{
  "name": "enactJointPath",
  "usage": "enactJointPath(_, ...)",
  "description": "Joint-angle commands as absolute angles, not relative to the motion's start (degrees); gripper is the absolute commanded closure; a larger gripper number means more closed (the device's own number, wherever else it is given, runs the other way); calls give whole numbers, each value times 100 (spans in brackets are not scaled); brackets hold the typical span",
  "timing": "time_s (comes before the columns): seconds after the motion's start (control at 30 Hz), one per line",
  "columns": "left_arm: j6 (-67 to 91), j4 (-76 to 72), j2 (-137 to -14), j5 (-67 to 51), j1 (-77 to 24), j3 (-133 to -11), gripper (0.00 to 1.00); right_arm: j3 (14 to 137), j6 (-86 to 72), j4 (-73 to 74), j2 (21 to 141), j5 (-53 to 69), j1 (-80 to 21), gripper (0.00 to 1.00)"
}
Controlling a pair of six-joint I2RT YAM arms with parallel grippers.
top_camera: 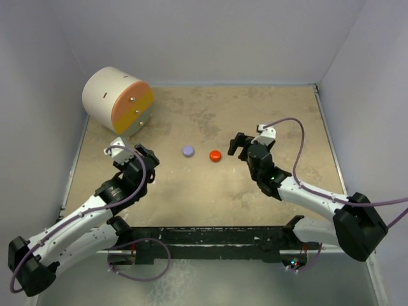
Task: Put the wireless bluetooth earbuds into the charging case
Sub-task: Reset both arms
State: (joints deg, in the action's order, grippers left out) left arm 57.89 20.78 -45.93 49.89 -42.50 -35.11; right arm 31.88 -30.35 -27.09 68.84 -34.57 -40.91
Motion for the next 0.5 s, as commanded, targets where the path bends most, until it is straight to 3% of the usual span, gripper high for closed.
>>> enactJointPath(0.0, 6340, 2974, -4202, 5938, -4239, -3315, 39, 3115, -3632, -2482, 6436, -3549, -3668, 0)
enactJointPath(0.33, 6016, 3051, -3799, 6513, -4237, -3559, 36, 2822, -3463, -3012, 5767, -2454, -2847, 0)
enactJointPath(0.47, 5962, 3043, -3680, 6463, -4245, -3430, 36, 2297, -3534, -3507, 4686, -2459, -2848, 0)
